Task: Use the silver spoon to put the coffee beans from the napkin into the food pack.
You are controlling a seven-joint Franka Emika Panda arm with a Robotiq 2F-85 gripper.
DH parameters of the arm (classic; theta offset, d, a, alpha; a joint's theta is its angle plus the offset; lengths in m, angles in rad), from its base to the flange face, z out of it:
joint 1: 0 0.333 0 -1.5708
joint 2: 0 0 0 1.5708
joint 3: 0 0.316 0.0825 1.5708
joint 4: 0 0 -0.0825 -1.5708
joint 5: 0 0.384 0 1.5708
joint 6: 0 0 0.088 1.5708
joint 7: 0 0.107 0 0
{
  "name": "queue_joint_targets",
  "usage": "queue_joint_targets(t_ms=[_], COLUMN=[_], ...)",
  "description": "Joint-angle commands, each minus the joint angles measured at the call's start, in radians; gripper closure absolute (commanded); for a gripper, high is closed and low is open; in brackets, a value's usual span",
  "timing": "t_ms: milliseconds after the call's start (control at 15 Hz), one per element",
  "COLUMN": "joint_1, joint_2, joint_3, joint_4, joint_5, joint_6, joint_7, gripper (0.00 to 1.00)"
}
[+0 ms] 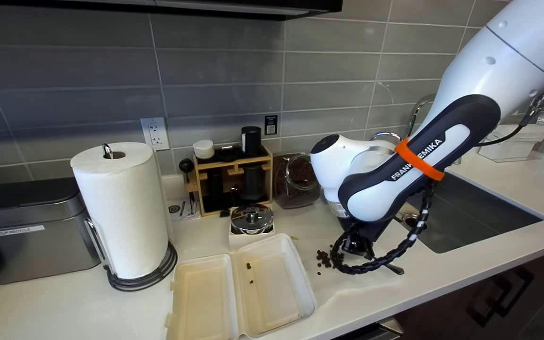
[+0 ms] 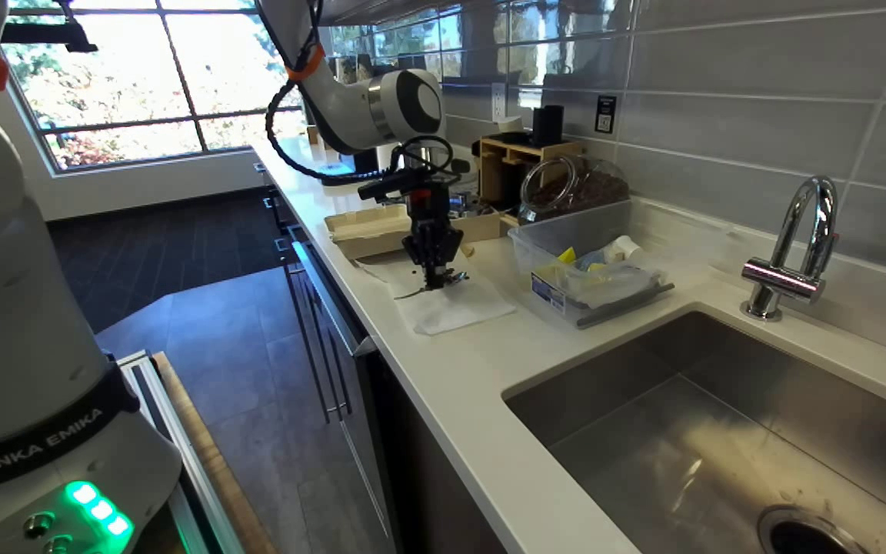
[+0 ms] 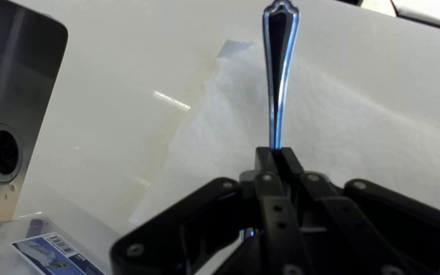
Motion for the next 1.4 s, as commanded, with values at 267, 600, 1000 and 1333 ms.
queue_joint_targets(t_ms=[267, 600, 1000, 1333], joint_1=[-0.002, 0.001, 0.008, 0.018], joint_2=[0.083, 0.108, 0.117, 0.109], joint_3=[0.008, 0.006, 0.015, 0.030], joint_4=[0.092, 0.125, 0.132, 0.134], joint_5=[-0.003, -0.001, 0.001, -0.006], joint_6=[-0.053, -0.060, -0.081, -0.105], joint_7=[-0.046, -0.058, -0.072, -0.087], gripper=[0.98, 0.98, 0.98, 0.98])
